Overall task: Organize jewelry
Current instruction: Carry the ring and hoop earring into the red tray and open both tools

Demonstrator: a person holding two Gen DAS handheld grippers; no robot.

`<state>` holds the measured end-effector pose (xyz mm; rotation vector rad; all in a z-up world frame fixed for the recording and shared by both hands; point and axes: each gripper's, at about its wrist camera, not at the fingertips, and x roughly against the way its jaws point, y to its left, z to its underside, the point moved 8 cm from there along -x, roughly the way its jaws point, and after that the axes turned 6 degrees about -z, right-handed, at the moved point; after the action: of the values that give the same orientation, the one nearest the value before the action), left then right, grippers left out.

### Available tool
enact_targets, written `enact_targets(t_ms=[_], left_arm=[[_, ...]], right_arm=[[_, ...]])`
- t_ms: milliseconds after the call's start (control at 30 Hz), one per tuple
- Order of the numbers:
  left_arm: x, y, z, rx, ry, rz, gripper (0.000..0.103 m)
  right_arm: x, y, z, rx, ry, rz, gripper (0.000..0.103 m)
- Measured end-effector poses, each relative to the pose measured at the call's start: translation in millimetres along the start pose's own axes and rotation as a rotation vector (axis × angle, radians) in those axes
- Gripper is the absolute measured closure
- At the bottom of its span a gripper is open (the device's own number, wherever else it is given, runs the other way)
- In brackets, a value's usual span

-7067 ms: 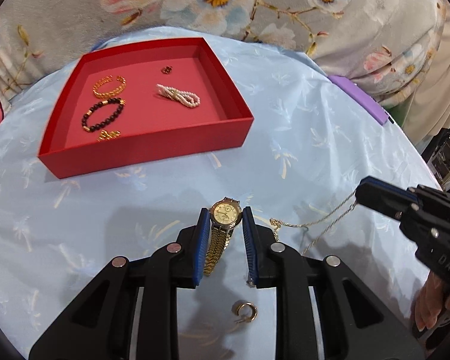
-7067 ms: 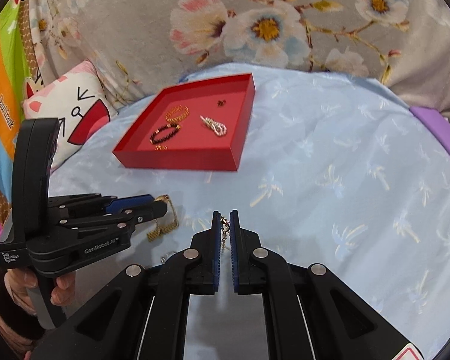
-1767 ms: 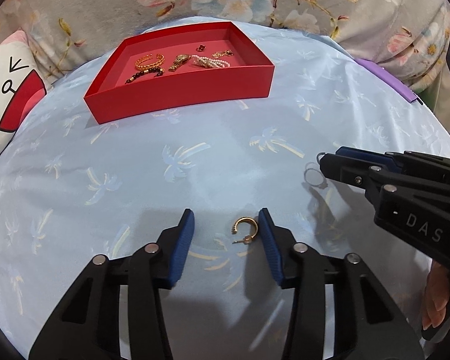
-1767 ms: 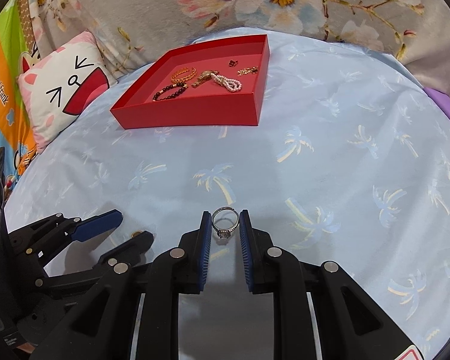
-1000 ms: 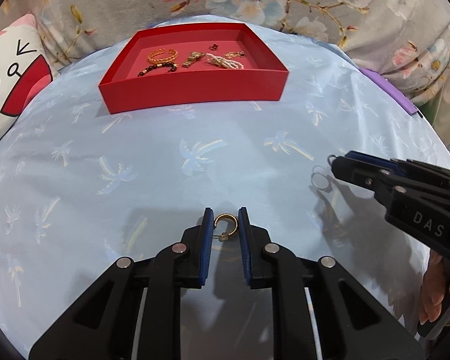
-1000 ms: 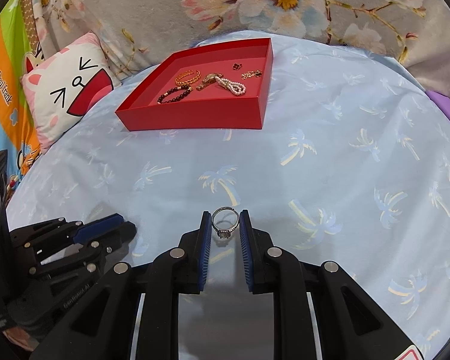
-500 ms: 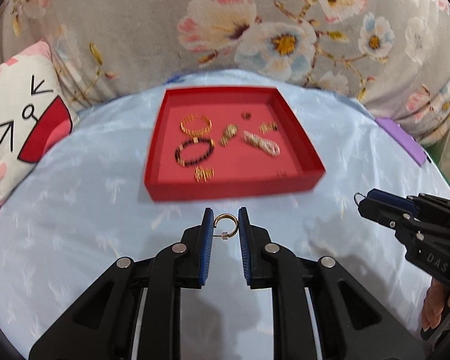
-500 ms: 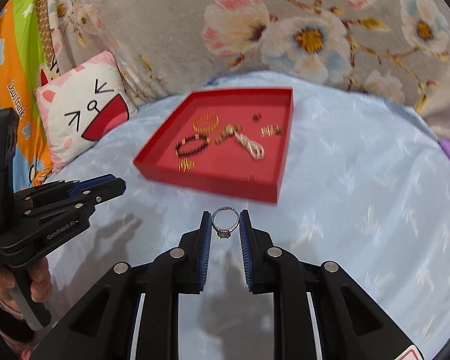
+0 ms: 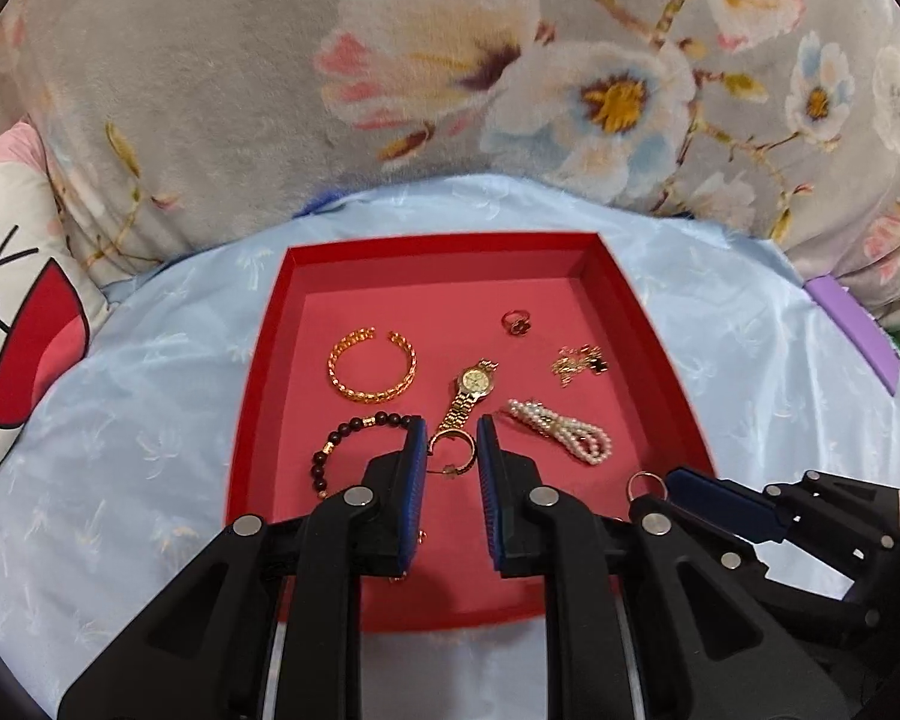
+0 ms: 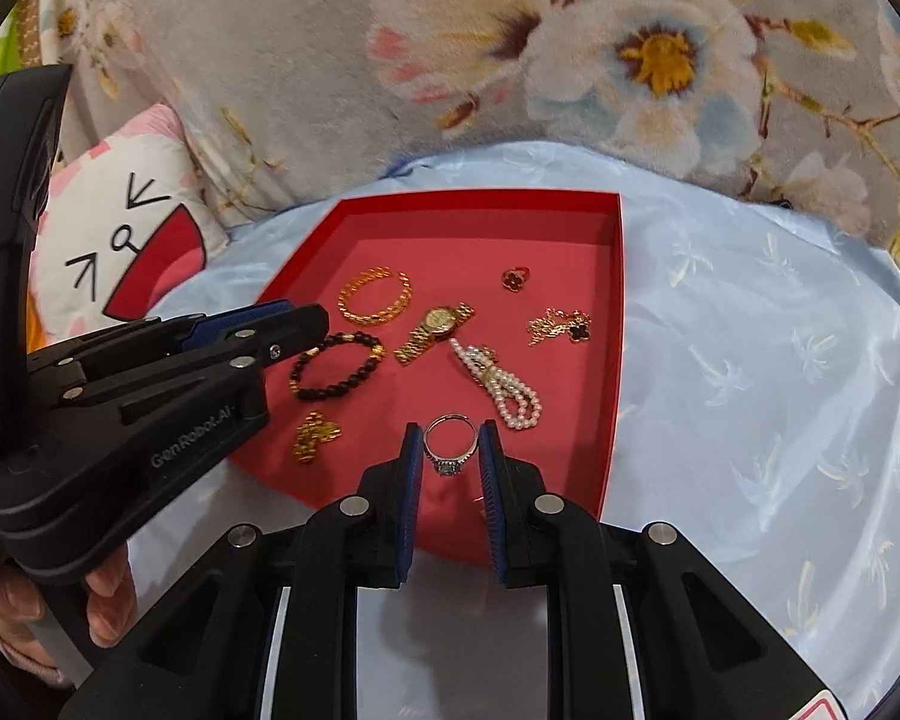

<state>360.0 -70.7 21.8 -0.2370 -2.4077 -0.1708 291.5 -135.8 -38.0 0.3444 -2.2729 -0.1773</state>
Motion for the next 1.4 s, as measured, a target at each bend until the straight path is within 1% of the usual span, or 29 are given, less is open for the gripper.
enact_targets(t_ms=[167,333,400,533,900,1400], left_arm=[[-29.0,-0.3,8.9,0.002,0.036,-0.016,0.087],[-43.2,-1.8,15.8,-0.013,0.047,-0.043,0.087],[-46.4,-2.0,17.7,-0.008,0.053,-0.039,0.087],[-50.6,-2.9,20.1,-0.019,0.047,-0.057,0.087],[-58.7,-1.9,23.9,-0.009,0.059,-0.048,0.087],[-62.1,0.3,24.9,-0.004,0.062,-0.065,0.086]], right_arm=[[-20.8,-7.5,4.0,-0.005,0.023,0.008,0.085],[-30.1,-9.6,5.9,-0.006,0.029,0.016,0.085],[-32.7,-11.6,6.4,-0.011,0.033,0.017,0.085],[-34.1,-15.2,5.2,-0.017,0.029,0.023,0.085],[-33.4,-16.4,1.6,0.001,0.018,0.044,0.085],[-33.3,-16.0,1.9,0.015,0.006,0.06,0.085]])
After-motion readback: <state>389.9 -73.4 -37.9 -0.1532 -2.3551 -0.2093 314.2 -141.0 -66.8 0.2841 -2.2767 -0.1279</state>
